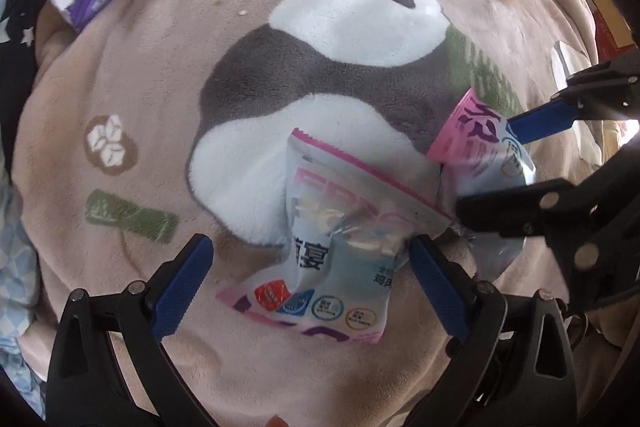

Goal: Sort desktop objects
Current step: 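Close the left tool on the silver-pink snack bag while the right tool grasps the blue-pink bag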

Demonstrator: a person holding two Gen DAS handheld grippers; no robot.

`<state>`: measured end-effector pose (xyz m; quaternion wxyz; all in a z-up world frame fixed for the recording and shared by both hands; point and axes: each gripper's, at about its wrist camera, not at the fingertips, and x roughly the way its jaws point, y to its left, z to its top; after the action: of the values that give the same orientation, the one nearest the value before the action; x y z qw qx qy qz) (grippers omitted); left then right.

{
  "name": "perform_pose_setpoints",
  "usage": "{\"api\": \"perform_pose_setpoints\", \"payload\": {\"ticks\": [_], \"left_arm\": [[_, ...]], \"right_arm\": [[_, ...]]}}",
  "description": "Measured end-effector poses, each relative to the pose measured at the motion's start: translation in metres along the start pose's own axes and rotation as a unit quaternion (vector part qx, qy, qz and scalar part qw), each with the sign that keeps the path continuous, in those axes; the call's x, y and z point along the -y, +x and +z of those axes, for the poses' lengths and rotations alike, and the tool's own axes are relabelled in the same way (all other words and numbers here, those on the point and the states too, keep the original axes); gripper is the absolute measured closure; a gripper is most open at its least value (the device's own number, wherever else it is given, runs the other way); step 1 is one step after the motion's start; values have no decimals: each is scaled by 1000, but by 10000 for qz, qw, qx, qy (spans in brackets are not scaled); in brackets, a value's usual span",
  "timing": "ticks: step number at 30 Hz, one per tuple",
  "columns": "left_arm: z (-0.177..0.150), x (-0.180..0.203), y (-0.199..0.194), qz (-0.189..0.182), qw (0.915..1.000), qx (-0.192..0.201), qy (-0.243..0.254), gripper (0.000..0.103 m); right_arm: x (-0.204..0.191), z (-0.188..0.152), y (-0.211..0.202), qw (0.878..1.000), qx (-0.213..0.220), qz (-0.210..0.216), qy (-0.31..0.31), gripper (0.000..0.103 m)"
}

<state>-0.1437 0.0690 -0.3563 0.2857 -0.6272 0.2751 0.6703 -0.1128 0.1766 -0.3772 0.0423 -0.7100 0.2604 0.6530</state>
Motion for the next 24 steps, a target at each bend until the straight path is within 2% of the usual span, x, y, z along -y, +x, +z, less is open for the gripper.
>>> {"api": "perform_pose_setpoints", "payload": {"ticks": [3, 6, 8, 10, 12, 15, 16, 19, 24], "left_arm": [[1, 1, 13, -121, 9998, -138, 97, 0], [-1, 2, 26, -247, 9992, -249, 185, 0], [-3, 5, 31, -223, 9990, -282, 283, 0], [-4, 8, 32, -156, 9989, -242, 364, 0], [-6, 9, 30, -202, 9992, -190, 303, 1], [-7, 2, 21, -486, 9987, -149, 31, 14], [-7, -1, 18, -592, 9981, -144, -82, 22], [-7, -9, 5, -806, 9958, -83, -429, 38], [-9, 8, -11, -580, 9975, -114, -388, 47]], "right_arm": [[7, 4, 15, 9989, -267, 316, 196, 31], [11, 3, 23, 9982, -223, 495, 247, 31], [11, 2, 24, 9983, -149, 531, 177, 35], [12, 2, 25, 9981, -113, 584, 177, 42], [13, 3, 24, 9978, -85, 639, 174, 46], [18, 4, 19, 9971, -51, 727, 225, 51], [19, 4, 17, 9969, -35, 754, 220, 57], [19, 2, 7, 9970, 48, 750, 163, 57], [19, 0, -10, 9966, 133, 816, 34, 57]]}}
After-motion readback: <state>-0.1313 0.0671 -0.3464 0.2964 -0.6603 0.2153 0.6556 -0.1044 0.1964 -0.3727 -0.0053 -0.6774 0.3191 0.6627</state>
